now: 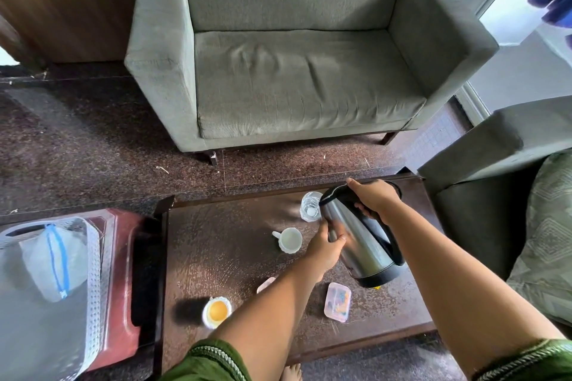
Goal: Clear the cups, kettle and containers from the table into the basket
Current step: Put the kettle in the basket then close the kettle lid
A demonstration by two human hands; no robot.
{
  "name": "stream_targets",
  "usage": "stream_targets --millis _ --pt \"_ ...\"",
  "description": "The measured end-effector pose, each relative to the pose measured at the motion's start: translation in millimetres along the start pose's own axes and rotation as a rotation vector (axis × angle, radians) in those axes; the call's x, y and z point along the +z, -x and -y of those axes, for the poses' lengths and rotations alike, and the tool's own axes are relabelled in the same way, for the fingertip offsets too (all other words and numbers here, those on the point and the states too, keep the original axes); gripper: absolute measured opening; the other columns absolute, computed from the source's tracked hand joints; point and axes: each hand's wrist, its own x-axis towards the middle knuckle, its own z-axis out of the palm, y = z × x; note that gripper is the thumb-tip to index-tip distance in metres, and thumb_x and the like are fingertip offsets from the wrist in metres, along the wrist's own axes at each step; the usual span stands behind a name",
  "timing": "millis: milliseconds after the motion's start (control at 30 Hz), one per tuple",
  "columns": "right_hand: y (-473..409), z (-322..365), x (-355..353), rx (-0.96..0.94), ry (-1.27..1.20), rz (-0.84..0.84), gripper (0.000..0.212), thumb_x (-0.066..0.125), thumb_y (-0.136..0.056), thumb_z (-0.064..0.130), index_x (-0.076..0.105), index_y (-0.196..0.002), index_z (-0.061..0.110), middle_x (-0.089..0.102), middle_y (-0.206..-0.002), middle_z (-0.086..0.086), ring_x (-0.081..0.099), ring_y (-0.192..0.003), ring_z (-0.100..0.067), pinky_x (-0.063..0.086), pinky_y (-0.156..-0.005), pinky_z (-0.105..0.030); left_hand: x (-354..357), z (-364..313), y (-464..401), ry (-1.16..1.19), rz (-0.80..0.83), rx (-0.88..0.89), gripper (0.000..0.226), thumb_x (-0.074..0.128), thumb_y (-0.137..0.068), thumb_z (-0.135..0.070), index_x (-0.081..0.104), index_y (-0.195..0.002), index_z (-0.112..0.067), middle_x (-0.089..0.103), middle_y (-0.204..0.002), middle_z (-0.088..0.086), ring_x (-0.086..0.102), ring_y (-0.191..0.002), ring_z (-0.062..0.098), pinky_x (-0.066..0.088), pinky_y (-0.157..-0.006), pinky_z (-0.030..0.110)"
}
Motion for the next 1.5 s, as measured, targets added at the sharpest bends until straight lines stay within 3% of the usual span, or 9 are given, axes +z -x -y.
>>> stream_targets --millis 300,767,1033,1200,1367,1500 --pt "3.9 4.5 -0.4 -0.018 0.081 0.016 0.06 0.056 -0.085 0.062 0.063 -0.062 0.007 0.06 -0.049 -0.002 0.05 -0.039 -0.016 0.044 -0.043 -0.024 -1.5 4.1 -4.1 -0.003 -0.013 -0.002 0.069 0.053 -0.095 -0.032 0.015 -0.153 -0.025 0.041 -0.149 0.004 0.044 -0.133 0.025 0.036 -0.103 0.029" --pt "-0.1 6.0 1.0 -0.042 0.147 0.017 0.065 0.053 -0.083 0.067 0.064 -0.06 0.008 0.066 -0.059 -0.008 0.056 -0.048 -0.022 0.052 -0.059 -0.032 -3.8 4.2 -7.6 -0.02 -0.005 -0.013 0.07 0.053 -0.095 -0.037 0.016 -0.153 -0.024 0.042 -0.149 0.008 0.045 -0.131 0.027 0.039 -0.103 0.032" --pt "-1.5 7.6 2.5 -0.032 0.128 0.023 0.064 0.055 -0.083 0.066 0.062 -0.059 0.008 0.064 -0.056 -0.006 0.053 -0.044 -0.02 0.049 -0.054 -0.03 -4.2 5.8 -7.8 0.01 0.025 -0.032 0.071 0.056 -0.09 -0.042 0.02 -0.151 -0.029 0.048 -0.143 0.007 0.051 -0.124 0.029 0.044 -0.105 0.042" --pt "-3.7 7.5 4.8 -0.027 0.132 0.013 0.064 0.056 -0.081 0.068 0.065 -0.061 0.008 0.067 -0.059 -0.007 0.057 -0.05 -0.022 0.054 -0.061 -0.033 -7.4 4.2 -6.0 0.007 0.017 -0.024 0.072 0.055 -0.093 -0.04 0.017 -0.152 -0.026 0.042 -0.148 0.005 0.045 -0.131 0.027 0.039 -0.106 0.034" --pt "-5.1 7.1 5.6 -0.025 0.118 0.021 0.063 0.056 -0.08 0.068 0.064 -0.062 0.008 0.068 -0.061 -0.008 0.058 -0.051 -0.023 0.054 -0.062 -0.033 -5.8 4.0 -5.6 0.041 0.021 -0.033 0.072 0.056 -0.093 -0.038 0.016 -0.152 -0.027 0.043 -0.148 0.007 0.047 -0.128 0.028 0.041 -0.108 0.041" --pt "-3.1 7.5 4.4 -0.025 0.109 0.023 0.062 0.057 -0.082 0.066 0.062 -0.06 0.008 0.065 -0.058 -0.007 0.056 -0.048 -0.022 0.052 -0.058 -0.032 -6.9 3.8 -5.7 0.014 0.007 -0.022 0.071 0.055 -0.094 -0.038 0.017 -0.152 -0.026 0.041 -0.149 0.008 0.045 -0.131 0.028 0.04 -0.108 0.038"
